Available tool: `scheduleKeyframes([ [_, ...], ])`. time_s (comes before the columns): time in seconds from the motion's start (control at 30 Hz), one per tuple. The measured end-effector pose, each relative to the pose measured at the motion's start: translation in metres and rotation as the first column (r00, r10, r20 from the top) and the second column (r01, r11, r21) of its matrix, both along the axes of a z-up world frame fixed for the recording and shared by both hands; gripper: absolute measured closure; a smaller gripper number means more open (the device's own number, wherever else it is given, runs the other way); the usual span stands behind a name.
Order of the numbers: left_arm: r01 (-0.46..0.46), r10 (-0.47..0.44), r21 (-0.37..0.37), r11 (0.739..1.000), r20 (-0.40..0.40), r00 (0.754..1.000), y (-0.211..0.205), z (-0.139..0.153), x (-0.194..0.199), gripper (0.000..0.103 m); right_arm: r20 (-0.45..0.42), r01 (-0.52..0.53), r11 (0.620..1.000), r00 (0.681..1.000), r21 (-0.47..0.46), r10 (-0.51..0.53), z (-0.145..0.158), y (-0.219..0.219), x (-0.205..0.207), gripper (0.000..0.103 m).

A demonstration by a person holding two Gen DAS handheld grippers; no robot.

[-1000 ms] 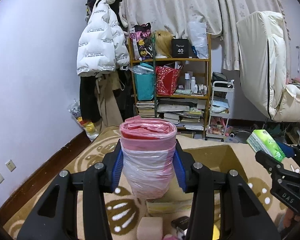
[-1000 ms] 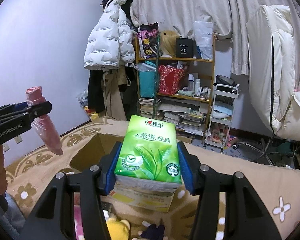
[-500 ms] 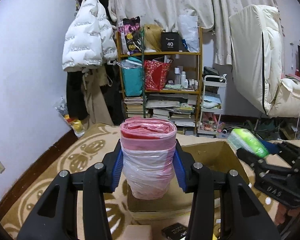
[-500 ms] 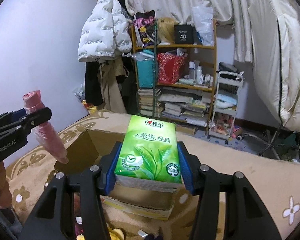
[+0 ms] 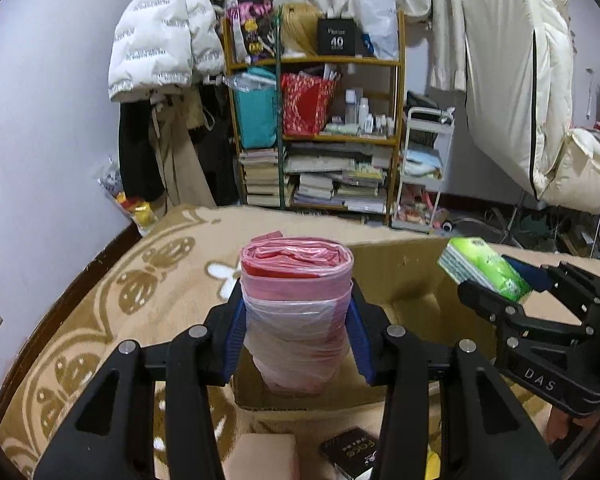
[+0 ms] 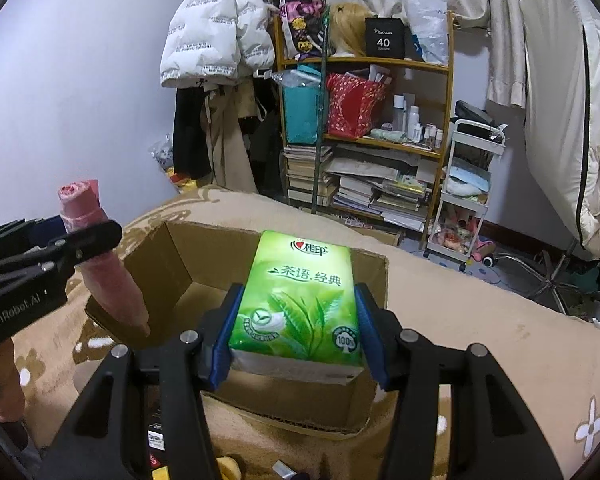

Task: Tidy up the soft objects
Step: 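Lift the pink towel and green tissue pack over the cardboard box with both tools, then open both tools to drop the towel and tissue pack into the box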

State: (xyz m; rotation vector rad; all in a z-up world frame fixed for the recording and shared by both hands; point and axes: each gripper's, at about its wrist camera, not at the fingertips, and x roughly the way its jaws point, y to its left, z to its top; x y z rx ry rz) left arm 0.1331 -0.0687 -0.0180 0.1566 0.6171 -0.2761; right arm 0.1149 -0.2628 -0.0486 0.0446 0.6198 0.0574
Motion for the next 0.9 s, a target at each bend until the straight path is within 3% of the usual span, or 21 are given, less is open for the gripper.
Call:
scheduleKeyframes([
  [0.37, -0.001, 0.003, 0.019, 1.000, -0.122, 0.993, -0.002, -0.029, 0.009, 0.059, -0.062, -0.023, 1.000, 0.998, -0.017, 0.022, -0.017, 0.002, 0.004, 0.046],
  [0.77, -0.039, 0.045, 0.038, 0.998, -0.163, 0.986, 0.010, -0.037, 0.014, 0.057, -0.113, -0.003, 1.000, 0.994, -0.002, 0.003, -0.028, -0.004, 0.006, 0.046],
  [0.9, -0.067, 0.074, 0.057, 0.996, -0.119, 0.990, 0.010, -0.029, 0.006, 0.038, -0.120, -0.005, 1.000, 0.993, -0.001, 0.005, -0.029, -0.004, 0.003, 0.045],
])
